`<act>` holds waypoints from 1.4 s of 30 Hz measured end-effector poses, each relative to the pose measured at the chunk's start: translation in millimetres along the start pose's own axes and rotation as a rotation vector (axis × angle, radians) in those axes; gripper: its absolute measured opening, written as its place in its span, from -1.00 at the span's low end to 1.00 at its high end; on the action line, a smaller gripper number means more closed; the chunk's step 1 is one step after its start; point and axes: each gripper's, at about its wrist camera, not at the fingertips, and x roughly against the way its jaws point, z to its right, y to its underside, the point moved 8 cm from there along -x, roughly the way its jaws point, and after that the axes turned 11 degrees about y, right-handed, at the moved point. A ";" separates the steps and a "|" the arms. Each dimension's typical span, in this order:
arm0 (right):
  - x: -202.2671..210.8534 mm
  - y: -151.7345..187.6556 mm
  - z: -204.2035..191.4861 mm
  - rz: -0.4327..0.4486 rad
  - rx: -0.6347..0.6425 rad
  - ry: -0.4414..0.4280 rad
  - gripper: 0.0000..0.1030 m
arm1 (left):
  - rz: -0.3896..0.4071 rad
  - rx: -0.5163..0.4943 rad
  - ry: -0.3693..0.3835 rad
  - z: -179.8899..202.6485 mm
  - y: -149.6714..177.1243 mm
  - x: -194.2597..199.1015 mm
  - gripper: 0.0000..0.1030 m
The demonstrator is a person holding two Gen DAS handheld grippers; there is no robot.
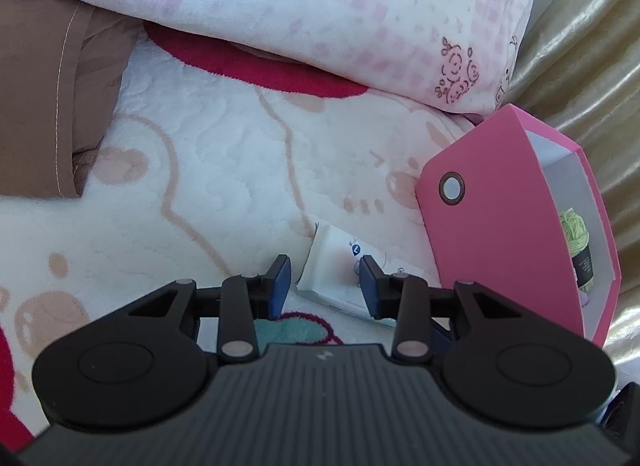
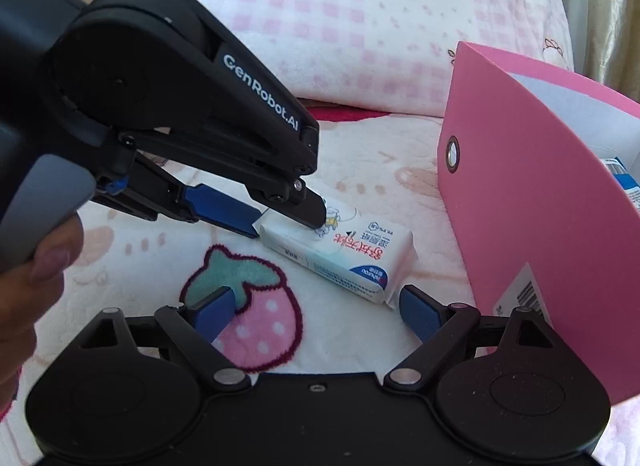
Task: Organize objects
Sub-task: 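Close the left tool on the white tissue pack and lift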
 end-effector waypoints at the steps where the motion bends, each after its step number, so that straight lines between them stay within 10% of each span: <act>1: -0.4 -1.2 0.3 -0.001 -0.001 -0.010 0.79 | 0.002 0.005 0.012 0.6 0.3 0.5 -0.31; 6: 2.7 -2.9 0.4 -0.003 0.025 -0.057 0.79 | -0.016 0.001 0.009 6.2 9.2 6.3 -0.30; 18: 35.5 16.7 -21.5 -0.025 0.169 -0.221 0.82 | 0.039 0.349 0.043 -16.1 68.4 61.8 -0.31; 42: 25.7 23.8 -21.9 0.039 0.260 -0.236 0.64 | 0.077 0.358 -0.072 -18.4 69.0 53.7 -0.35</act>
